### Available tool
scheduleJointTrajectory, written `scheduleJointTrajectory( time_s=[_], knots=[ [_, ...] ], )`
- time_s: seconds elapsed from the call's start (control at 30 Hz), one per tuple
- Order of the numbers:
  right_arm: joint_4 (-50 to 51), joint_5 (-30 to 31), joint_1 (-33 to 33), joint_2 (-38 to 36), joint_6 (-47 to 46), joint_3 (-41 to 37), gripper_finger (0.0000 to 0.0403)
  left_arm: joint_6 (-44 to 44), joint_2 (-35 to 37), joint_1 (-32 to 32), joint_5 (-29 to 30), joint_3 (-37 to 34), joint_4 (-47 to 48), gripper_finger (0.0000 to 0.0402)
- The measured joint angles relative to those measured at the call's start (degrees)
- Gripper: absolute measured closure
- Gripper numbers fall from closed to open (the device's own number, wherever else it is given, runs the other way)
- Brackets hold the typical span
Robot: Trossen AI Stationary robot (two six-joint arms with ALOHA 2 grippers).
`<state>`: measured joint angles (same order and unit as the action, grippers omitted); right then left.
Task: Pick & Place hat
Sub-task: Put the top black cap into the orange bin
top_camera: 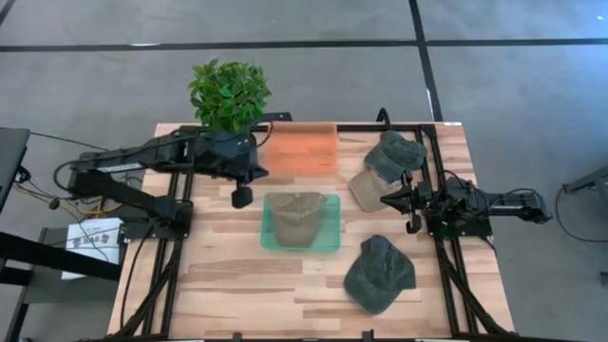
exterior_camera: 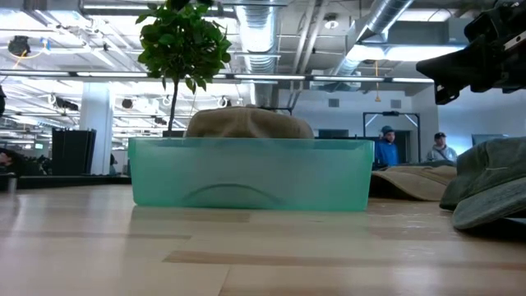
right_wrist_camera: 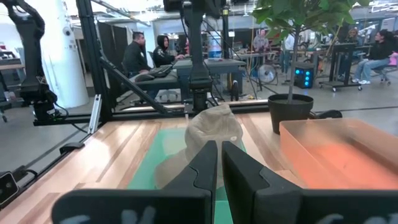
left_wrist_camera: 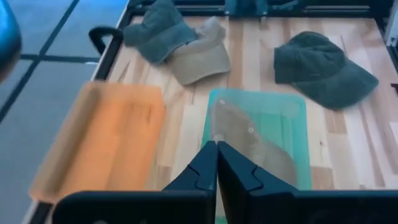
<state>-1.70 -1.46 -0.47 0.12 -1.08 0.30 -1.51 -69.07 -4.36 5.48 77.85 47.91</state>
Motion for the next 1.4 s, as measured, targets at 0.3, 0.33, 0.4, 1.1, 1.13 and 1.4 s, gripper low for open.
scheduleJointTrajectory(
  time_s=[0.3, 0.33, 0.4, 1.1, 1.13, 1.4],
  knots=[
    [0.0, 0.0, 0.0, 0.0, 0.0, 0.0, 0.0386, 10.1, 13.6, 0.0, 0.6, -21.0, -12.0, 0.0401],
    [0.0, 0.0, 0.0, 0.0, 0.0, 0.0, 0.0386, 11.3, 14.6, 0.0, 0.6, -22.3, -12.3, 0.0401],
    [0.0, 0.0, 0.0, 0.0, 0.0, 0.0, 0.0386, 13.2, 16.1, 0.1, 0.6, -24.6, -14.2, 0.0401],
    [-0.1, 0.0, 0.0, 0.0, 0.0, 0.0, 0.0386, 12.9, 6.5, 7.0, -3.1, -34.0, -29.2, 0.0402],
    [-0.1, 0.1, 0.0, 0.0, 0.0, 0.0, 0.0386, 12.6, 5.8, 7.4, -2.8, -34.0, -29.4, 0.0402],
    [0.0, 1.7, 0.0, 0.2, -1.8, 0.0, 0.0386, 12.5, 9.2, 9.0, 0.8, -42.8, -43.5, 0.0402]
  ],
)
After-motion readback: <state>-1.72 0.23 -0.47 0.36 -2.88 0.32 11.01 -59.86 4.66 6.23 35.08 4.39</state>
